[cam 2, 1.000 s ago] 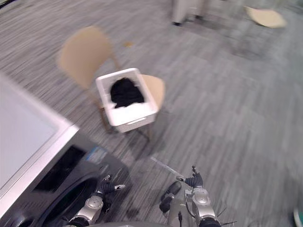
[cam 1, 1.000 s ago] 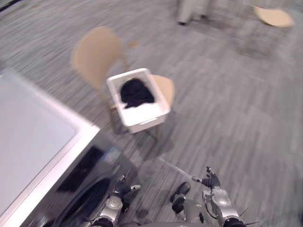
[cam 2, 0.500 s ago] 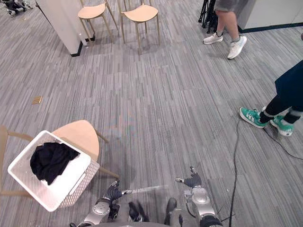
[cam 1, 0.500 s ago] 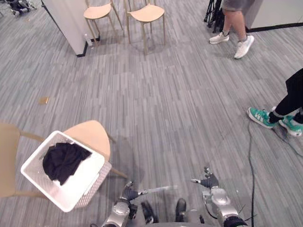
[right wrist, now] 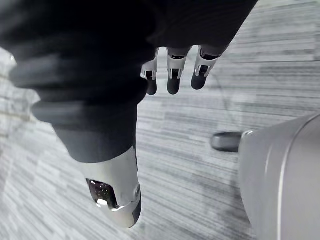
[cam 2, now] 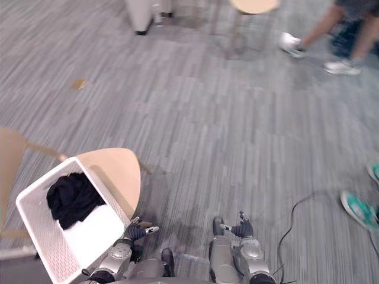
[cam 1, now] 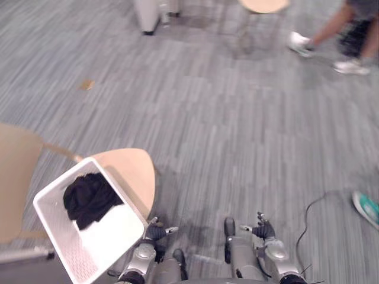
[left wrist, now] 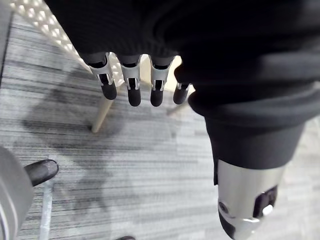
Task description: Pick up the laundry basket with both hands and put the clothes into the washing machine.
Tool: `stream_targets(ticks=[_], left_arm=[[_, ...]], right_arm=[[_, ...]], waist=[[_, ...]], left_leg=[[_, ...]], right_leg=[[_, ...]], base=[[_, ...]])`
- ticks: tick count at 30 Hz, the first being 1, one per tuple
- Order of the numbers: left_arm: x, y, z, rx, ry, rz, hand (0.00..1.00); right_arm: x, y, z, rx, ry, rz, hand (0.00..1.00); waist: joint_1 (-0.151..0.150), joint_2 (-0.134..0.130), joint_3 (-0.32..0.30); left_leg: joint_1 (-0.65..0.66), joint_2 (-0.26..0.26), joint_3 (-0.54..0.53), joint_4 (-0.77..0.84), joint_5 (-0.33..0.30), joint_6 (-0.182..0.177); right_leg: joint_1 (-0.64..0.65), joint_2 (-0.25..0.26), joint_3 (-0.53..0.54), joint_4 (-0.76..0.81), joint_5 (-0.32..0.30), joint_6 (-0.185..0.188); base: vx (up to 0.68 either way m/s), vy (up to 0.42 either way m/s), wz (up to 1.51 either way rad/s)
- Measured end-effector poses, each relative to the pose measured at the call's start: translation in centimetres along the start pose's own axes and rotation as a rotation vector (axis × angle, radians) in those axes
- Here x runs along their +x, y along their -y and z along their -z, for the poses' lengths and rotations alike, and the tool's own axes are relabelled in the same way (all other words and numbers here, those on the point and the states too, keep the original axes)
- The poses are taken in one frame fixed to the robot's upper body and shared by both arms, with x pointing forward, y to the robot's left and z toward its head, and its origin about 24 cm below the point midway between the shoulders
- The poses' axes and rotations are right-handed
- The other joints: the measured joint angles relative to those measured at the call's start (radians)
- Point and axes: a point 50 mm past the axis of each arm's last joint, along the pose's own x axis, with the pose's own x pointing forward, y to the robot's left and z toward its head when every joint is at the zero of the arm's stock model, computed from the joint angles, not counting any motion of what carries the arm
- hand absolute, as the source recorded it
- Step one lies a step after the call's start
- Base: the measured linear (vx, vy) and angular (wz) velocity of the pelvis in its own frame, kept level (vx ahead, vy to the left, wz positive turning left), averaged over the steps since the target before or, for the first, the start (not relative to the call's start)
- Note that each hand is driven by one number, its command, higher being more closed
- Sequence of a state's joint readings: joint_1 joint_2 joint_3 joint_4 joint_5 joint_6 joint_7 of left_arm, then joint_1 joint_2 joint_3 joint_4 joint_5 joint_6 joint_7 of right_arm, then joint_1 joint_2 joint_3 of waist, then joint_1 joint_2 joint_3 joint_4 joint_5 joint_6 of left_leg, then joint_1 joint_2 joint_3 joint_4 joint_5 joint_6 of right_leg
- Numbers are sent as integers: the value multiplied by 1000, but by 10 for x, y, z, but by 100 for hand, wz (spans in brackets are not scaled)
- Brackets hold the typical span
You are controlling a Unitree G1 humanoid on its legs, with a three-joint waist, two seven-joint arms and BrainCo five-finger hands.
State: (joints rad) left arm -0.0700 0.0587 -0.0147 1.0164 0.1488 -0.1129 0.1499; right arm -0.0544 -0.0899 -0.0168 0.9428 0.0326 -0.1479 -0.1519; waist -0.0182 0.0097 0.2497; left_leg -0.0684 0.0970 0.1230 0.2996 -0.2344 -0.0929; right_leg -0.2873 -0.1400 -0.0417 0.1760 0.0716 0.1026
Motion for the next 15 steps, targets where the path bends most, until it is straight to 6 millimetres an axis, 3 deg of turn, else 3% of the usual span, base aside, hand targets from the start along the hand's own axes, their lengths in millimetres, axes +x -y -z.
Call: stream_targets(ticks=[1, 3, 4, 6, 8, 10, 12, 15], left_arm=[[-2, 5, 0, -39, 1, -5, 0], [-2, 14, -3, -81, 1, 2, 0], [-2, 18, -5, -89, 5, 9, 0], [-4, 22, -4, -75, 5, 24, 0], [-5, 25, -3, -72, 2, 35, 0], [-6, 27, 0, -50, -1, 47, 0], [-7, 26, 4, -48, -12, 45, 0], [-8, 16, 13, -32, -33, 25, 0]], right_arm=[[5, 4, -11, -6, 28, 9, 0], [7, 13, -16, -10, 45, 31, 0], [7, 21, -14, 14, 40, 64, 0], [7, 33, -14, 47, 40, 116, 0], [8, 44, -19, 50, 64, 147, 0], [9, 47, -25, 61, 88, 159, 0], [8, 47, -23, 68, 82, 163, 0], [4, 29, -12, 101, 50, 126, 0]], waist=[[3, 43, -3], [3, 69, -3], [4, 66, -2], [16, 60, -3], [42, 58, -4], [37, 55, -6], [34, 45, -16], [37, 15, -50]], left_leg=[[-59, 53, -52, 38, 12, -29], [-72, 83, -116, 3, 42, -63], [-71, 96, -139, -38, 90, -68], [-58, 103, -107, -93, 146, -61], [-53, 106, 12, -125, 181, -30], [-61, 101, 240, -132, 208, 17], [-64, 91, 378, -124, 206, 53], [-103, 46, 340, -129, 206, 64]], right_leg=[[19, 23, -99, -12, -15, -26], [81, 34, -241, -30, -57, -53], [133, 32, -348, -38, -84, -70], [192, 32, -427, -58, -90, -80], [227, 20, -487, -71, -96, -85], [271, -23, -582, -74, -113, -61], [303, -51, -637, -76, -133, -32], [317, -77, -710, -75, -142, -7]], base=[[301, -378, 162], [261, -294, 214], [176, -227, 237], [129, -180, 196], [70, -59, 121], [40, 38, 114], [8, 144, 96], [12, 128, 82]])
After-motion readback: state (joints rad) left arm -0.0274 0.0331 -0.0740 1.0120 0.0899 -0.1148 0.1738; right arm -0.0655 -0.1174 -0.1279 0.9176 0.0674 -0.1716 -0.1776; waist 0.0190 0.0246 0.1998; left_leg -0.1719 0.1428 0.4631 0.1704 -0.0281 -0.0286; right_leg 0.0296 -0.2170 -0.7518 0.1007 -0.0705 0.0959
